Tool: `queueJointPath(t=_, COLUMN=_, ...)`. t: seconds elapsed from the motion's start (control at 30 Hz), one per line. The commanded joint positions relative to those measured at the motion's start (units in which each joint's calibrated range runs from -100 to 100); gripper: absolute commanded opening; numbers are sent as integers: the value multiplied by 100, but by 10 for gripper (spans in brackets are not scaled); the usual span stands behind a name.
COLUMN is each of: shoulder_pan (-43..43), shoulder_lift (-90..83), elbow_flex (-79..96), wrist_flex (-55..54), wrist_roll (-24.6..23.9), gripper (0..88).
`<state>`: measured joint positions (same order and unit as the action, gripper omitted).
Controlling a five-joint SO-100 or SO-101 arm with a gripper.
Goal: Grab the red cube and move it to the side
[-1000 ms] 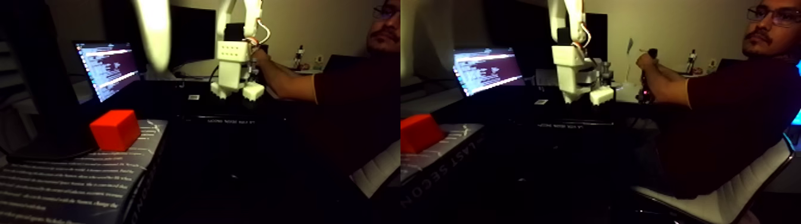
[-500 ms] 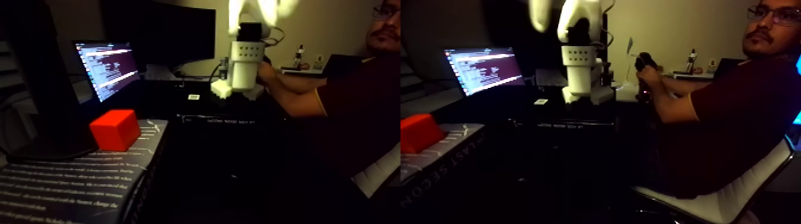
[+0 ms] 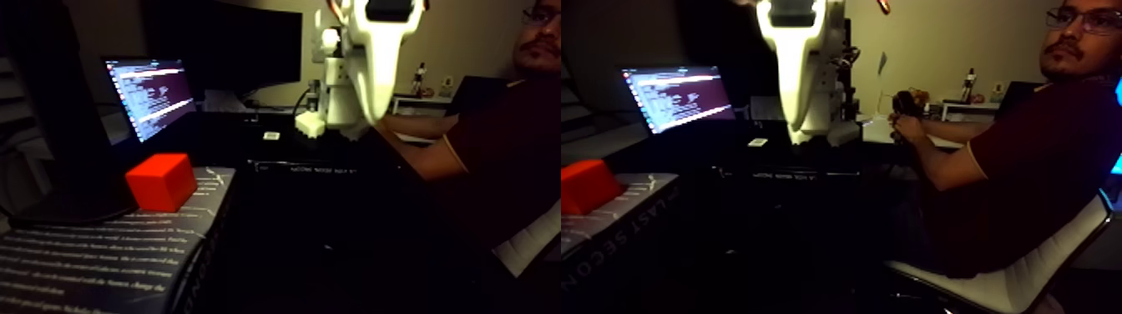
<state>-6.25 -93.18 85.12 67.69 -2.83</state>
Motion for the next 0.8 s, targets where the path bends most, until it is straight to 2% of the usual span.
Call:
queueJointPath(t=0.0, shoulder_pan=93, shoulder_lift=-287, elbow_flex=318, wrist_flex=-54, wrist_roll=-65, gripper=6)
queueJointPath(t=0.2, shoulder_pan=467, shoulder_lift=-564, elbow_flex=581, wrist_flex=-46, wrist_roll=-70, gripper=6)
queueJointPath(t=0.77, shoulder_pan=242, shoulder_lift=-623, elbow_flex=962, wrist_flex=-122, wrist_roll=27, gripper=6)
